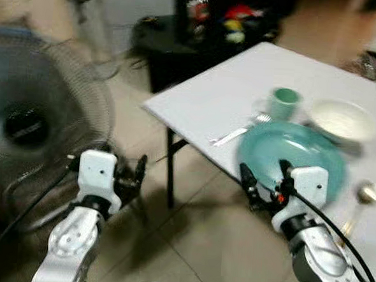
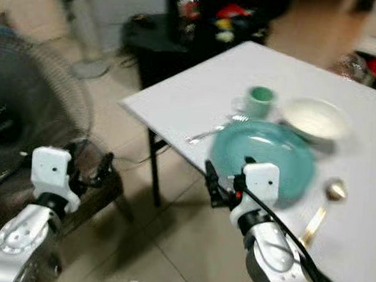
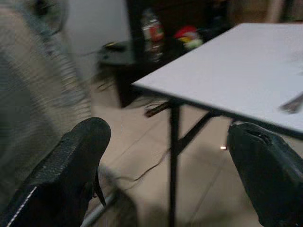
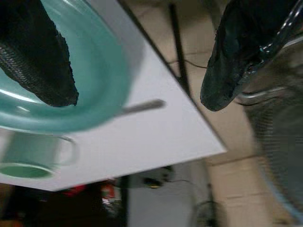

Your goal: Setting the table

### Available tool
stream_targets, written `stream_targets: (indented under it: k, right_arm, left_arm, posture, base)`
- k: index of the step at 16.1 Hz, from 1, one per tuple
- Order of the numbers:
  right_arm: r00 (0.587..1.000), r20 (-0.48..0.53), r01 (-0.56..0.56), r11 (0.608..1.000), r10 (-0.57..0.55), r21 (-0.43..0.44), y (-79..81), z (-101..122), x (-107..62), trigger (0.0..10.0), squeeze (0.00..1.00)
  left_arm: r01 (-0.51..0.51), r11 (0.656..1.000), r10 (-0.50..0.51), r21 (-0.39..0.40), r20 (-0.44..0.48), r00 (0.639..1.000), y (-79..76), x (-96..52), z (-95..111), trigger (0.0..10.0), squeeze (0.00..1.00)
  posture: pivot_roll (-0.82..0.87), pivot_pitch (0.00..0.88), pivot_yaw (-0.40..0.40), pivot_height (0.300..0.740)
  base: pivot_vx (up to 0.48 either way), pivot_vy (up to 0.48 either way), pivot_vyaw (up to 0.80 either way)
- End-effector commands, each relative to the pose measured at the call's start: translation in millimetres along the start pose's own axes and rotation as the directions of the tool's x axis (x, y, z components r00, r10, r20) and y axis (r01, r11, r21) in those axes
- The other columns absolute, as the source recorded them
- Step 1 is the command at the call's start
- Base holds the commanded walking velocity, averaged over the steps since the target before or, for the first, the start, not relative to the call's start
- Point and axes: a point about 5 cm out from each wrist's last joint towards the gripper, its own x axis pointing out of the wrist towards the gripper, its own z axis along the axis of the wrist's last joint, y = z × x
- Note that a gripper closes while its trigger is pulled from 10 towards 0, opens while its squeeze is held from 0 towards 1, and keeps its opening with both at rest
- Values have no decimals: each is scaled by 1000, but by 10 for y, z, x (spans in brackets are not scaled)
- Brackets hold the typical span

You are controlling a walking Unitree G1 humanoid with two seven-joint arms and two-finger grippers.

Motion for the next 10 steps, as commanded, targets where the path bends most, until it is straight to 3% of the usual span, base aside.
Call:
stream_targets:
  k: [1,10]
  right_arm:
    - [1000,-11,-1,1000,1,-4,-31,-31,-11,10000,196]
    - [999,-36,-11,1000,12,16,-65,-124,24,10000,196]
  left_arm:
    - [2,1000,-2,10,15,1000,-14,18,34,10000,0]
    - [3,998,-4,55,7,1000,22,-33,-22,10000,0]
  posture:
    - [-39,0,75,740]
    - [-21,12,55,740]
  base:
    - [0,0,800]
    - [0,0,800]
